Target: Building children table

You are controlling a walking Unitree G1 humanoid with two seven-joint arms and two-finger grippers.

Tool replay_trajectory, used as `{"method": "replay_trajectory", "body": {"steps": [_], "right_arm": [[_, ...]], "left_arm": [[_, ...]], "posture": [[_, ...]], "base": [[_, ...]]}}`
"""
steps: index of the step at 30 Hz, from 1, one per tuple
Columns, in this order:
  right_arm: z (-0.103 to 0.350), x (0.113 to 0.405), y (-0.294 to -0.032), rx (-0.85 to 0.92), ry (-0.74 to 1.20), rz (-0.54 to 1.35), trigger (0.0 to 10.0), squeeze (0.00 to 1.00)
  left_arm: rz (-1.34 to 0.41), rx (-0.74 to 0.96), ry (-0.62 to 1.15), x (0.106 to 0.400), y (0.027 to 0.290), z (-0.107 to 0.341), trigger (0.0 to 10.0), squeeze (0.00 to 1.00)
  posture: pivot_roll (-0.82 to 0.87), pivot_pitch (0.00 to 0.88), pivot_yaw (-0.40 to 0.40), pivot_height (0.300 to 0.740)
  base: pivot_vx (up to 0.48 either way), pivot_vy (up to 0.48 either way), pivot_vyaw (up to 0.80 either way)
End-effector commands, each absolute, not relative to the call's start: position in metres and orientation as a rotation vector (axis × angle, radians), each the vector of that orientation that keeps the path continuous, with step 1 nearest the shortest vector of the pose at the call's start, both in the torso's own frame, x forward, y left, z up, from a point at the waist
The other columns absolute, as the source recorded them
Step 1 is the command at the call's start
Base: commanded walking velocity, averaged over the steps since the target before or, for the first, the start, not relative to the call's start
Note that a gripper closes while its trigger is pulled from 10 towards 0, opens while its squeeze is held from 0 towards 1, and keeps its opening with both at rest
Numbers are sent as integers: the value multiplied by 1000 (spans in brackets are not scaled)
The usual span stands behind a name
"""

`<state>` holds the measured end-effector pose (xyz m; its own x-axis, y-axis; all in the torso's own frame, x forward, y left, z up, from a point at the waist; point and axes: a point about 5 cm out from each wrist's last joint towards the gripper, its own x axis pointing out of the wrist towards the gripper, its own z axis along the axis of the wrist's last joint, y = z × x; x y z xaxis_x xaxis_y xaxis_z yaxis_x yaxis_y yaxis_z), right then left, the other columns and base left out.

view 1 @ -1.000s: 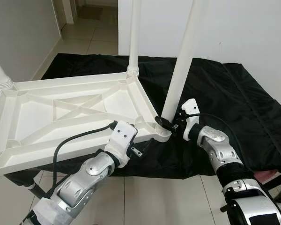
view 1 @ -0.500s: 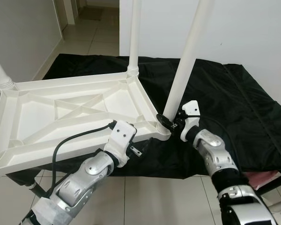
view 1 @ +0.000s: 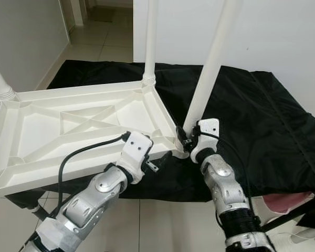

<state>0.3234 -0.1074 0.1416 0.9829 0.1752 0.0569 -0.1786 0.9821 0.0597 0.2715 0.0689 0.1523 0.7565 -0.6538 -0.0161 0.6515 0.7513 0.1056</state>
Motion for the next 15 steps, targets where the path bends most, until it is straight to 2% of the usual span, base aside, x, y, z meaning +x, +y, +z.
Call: {"method": "replay_trajectory", "body": {"steps": [1, 8, 14, 15], "right_arm": [[121, 316, -104, 89, 43, 100, 10000, 0], [126, 311, -101, 103, 48, 70, 10000, 0], [135, 315, -113, 73, 1, 101, 10000, 0], [136, 315, -116, 63, -7, 110, 10000, 976]], "left_arm": [[-933, 125, -7, 266, 65, 151, 10000, 0], [-927, 126, -8, 267, 65, 150, 10000, 0], [-927, 129, -11, 268, 64, 150, 10000, 0], [-926, 129, -12, 269, 64, 151, 10000, 0]], "posture": [[14, 42, -45, 740], [15, 34, -51, 740], [14, 24, -57, 740], [15, 21, -59, 740]], "base": [[0, 0, 0], [0, 0, 0], [0, 0, 0], [0, 0, 0]]}}
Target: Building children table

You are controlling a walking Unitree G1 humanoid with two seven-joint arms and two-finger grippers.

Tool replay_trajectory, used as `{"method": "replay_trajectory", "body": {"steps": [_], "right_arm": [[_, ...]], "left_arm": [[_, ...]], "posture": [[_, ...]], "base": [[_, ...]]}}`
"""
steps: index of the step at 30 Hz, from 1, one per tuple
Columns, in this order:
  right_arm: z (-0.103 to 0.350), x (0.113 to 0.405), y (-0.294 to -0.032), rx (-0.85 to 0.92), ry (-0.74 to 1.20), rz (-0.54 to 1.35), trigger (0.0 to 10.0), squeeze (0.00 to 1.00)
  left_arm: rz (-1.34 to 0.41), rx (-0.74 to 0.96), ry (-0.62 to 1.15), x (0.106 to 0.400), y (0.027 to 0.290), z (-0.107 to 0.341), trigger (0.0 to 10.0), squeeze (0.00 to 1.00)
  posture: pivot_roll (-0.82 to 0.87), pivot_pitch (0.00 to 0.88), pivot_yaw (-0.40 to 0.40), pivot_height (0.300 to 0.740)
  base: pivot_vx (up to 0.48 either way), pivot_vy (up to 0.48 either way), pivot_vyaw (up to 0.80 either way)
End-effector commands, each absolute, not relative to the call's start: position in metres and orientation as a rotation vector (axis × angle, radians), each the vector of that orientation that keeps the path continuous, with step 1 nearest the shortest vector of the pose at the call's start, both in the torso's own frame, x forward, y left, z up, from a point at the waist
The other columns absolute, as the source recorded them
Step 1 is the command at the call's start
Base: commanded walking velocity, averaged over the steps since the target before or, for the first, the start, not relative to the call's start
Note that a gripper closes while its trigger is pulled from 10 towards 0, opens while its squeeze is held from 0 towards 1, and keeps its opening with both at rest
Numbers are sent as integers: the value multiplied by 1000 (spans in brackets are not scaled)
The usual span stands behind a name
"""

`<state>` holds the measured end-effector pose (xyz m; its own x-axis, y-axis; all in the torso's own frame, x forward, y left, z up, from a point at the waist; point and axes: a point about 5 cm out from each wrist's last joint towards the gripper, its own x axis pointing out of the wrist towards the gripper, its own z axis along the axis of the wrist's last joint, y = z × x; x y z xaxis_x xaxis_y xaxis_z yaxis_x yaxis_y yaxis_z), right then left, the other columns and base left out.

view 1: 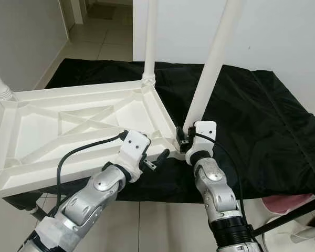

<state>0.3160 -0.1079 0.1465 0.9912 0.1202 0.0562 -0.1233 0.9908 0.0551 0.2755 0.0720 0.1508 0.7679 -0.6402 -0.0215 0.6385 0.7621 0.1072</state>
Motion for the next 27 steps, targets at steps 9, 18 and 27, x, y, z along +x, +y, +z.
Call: {"method": "replay_trajectory", "body": {"steps": [9, 18, 27], "right_arm": [[140, 318, -128, 35, -8, 204, 10000, 1000], [144, 323, -138, 0, -29, 361, 10000, 0], [149, 330, -155, -107, -53, 560, 10000, 0]], "left_arm": [[-922, 129, -15, 268, 64, 150, 10000, 0], [-935, 126, -6, 265, 63, 148, 10000, 0], [-1010, 101, 27, 257, 58, 148, 10000, 0]], "posture": [[18, 14, -68, 740], [9, 16, -58, 740], [10, 22, -57, 740]], "base": [[0, 0, 0], [0, 0, 0], [0, 0, 0]]}}
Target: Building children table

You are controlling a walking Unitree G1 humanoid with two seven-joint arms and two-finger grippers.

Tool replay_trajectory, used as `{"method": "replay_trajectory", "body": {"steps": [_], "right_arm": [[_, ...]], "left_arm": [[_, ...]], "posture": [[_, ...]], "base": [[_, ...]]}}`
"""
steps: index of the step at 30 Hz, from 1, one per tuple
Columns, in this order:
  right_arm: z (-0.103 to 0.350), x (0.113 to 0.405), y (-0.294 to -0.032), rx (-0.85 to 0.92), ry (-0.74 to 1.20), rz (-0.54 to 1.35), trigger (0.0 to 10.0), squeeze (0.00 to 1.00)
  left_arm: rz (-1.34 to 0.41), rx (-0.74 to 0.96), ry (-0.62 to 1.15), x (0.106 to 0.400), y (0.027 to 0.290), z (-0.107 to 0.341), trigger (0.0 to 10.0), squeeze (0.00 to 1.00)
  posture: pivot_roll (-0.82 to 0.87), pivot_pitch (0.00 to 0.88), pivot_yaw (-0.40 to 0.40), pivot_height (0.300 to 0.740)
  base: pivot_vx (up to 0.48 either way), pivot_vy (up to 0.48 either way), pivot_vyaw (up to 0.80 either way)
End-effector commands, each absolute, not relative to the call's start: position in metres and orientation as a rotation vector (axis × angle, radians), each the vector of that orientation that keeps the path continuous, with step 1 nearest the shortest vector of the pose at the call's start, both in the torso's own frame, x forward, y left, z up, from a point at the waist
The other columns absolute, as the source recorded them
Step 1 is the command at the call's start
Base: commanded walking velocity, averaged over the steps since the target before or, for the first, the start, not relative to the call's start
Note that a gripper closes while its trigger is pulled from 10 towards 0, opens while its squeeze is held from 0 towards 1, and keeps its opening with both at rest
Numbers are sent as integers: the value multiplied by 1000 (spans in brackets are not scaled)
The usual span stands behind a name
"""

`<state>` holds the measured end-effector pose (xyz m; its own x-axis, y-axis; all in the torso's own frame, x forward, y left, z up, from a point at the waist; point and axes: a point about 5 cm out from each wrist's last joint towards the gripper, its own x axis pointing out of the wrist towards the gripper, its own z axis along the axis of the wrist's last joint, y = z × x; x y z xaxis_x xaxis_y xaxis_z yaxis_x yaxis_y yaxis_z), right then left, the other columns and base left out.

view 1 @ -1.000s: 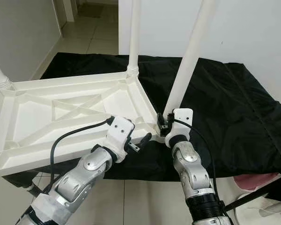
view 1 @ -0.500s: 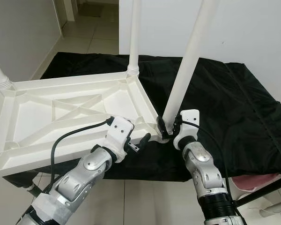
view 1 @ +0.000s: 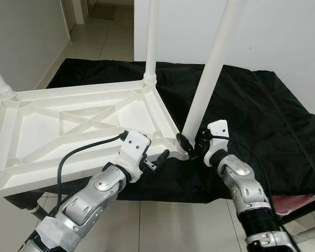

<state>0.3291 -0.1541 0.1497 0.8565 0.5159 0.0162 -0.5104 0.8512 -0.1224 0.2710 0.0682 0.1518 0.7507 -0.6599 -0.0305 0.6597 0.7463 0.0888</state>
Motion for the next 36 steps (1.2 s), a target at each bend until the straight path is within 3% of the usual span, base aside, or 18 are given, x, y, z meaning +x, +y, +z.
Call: {"method": "replay_trajectory", "body": {"steps": [1, 13, 14, 15, 16, 17, 18, 19, 20, 21, 24, 35, 36], "right_arm": [[149, 330, -155, -107, -53, 560, 10000, 0], [144, 344, -155, -130, -41, 685, 10000, 0], [143, 345, -152, -135, -42, 695, 9255, 0], [143, 346, -150, -137, -46, 703, 7804, 0], [143, 346, -150, -137, -46, 703, 7804, 0], [142, 348, -148, -149, -44, 708, 3725, 0], [142, 348, -148, -149, -44, 708, 3725, 0], [141, 349, -146, -148, -41, 715, 1804, 0], [141, 349, -146, -148, -41, 715, 1804, 0], [140, 350, -145, -147, -40, 714, 78, 0], [140, 351, -145, -145, -40, 716, 0, 0], [134, 352, -146, -129, -33, 711, 0, 0], [133, 352, -147, -104, -29, 699, 10000, 0]], "left_arm": [[-1010, 101, 27, 257, 58, 148, 10000, 0], [-976, 122, 14, 258, 57, 147, 10000, 0], [-976, 122, 16, 258, 57, 147, 10000, 0], [-976, 123, 16, 258, 56, 148, 10000, 0], [-976, 123, 16, 258, 56, 148, 10000, 0], [-975, 127, 14, 258, 56, 148, 10000, 0], [-975, 127, 14, 258, 56, 148, 10000, 0], [-971, 132, 9, 258, 56, 148, 10000, 0], [-971, 132, 9, 258, 56, 148, 10000, 0], [-964, 140, 4, 259, 56, 148, 10000, 0], [-959, 145, 2, 259, 57, 148, 10000, 0], [-934, 163, -2, 261, 58, 148, 10000, 0], [-931, 168, -1, 261, 58, 147, 10000, 0]], "posture": [[10, 22, -57, 740], [25, 23, -59, 740], [27, 23, -60, 740], [30, 22, -59, 740], [30, 22, -59, 740], [33, 23, -59, 740], [33, 23, -59, 740], [33, 23, -59, 740], [33, 23, -59, 740], [37, 21, -57, 740], [39, 22, -56, 740], [38, 25, -53, 740], [36, 27, -51, 740]], "base": [[0, 0, 0], [0, 0, 0], [0, 0, 0], [0, 0, 0], [0, 0, 0], [0, 0, 0], [0, 0, 0], [0, 0, 0], [0, 0, 0], [0, 0, 0], [0, 0, 0], [0, 0, 0], [0, 0, 0]]}}
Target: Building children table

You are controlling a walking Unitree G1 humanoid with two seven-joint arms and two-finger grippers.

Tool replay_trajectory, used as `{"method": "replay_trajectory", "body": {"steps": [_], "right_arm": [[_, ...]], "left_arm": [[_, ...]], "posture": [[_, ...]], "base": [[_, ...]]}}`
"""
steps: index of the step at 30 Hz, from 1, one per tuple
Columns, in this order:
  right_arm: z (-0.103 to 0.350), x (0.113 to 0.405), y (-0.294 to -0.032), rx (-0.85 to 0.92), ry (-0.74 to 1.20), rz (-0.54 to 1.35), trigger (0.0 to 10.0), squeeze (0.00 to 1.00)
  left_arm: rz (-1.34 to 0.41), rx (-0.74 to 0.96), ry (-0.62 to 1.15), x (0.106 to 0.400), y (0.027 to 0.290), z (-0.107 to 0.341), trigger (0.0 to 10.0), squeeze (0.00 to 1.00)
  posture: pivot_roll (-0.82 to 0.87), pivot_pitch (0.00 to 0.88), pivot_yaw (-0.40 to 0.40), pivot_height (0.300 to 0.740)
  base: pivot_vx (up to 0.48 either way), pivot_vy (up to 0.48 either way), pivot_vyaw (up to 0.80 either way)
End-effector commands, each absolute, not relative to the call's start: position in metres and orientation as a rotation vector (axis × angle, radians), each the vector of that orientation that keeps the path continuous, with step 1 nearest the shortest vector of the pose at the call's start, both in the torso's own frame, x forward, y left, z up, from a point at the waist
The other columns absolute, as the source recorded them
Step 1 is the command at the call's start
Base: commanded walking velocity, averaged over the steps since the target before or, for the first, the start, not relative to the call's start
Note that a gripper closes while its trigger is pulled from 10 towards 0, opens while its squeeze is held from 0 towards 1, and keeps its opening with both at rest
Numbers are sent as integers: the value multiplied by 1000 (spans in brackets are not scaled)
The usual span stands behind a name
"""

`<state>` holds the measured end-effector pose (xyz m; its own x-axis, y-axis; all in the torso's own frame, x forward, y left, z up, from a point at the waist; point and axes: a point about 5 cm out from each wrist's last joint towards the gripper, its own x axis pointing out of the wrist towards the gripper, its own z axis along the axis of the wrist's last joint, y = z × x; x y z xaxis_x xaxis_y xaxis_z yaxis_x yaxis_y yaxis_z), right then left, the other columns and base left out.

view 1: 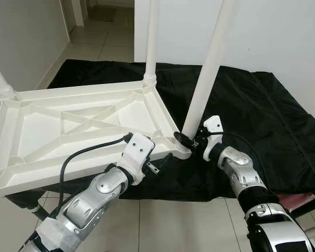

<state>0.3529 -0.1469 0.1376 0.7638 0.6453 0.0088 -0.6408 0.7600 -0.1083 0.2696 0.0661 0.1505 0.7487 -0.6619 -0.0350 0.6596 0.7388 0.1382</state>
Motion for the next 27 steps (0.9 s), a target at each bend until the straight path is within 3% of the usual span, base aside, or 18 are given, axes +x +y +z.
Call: {"method": "replay_trajectory", "body": {"steps": [1, 15, 27], "right_arm": [[131, 352, -146, -89, -29, 691, 10000, 0], [122, 343, -134, -31, -23, 522, 10000, 0], [123, 335, -130, 18, -36, 291, 10000, 0]], "left_arm": [[-935, 171, 3, 261, 57, 146, 10000, 0], [-895, 189, -15, 265, 59, 143, 10000, 0], [-949, 175, -5, 270, 60, 145, 10000, 0]], "posture": [[34, 29, -51, 740], [19, 27, -43, 740], [-24, 14, 23, 740]], "base": [[0, 0, 0], [0, 0, 0], [0, 0, 0]]}}
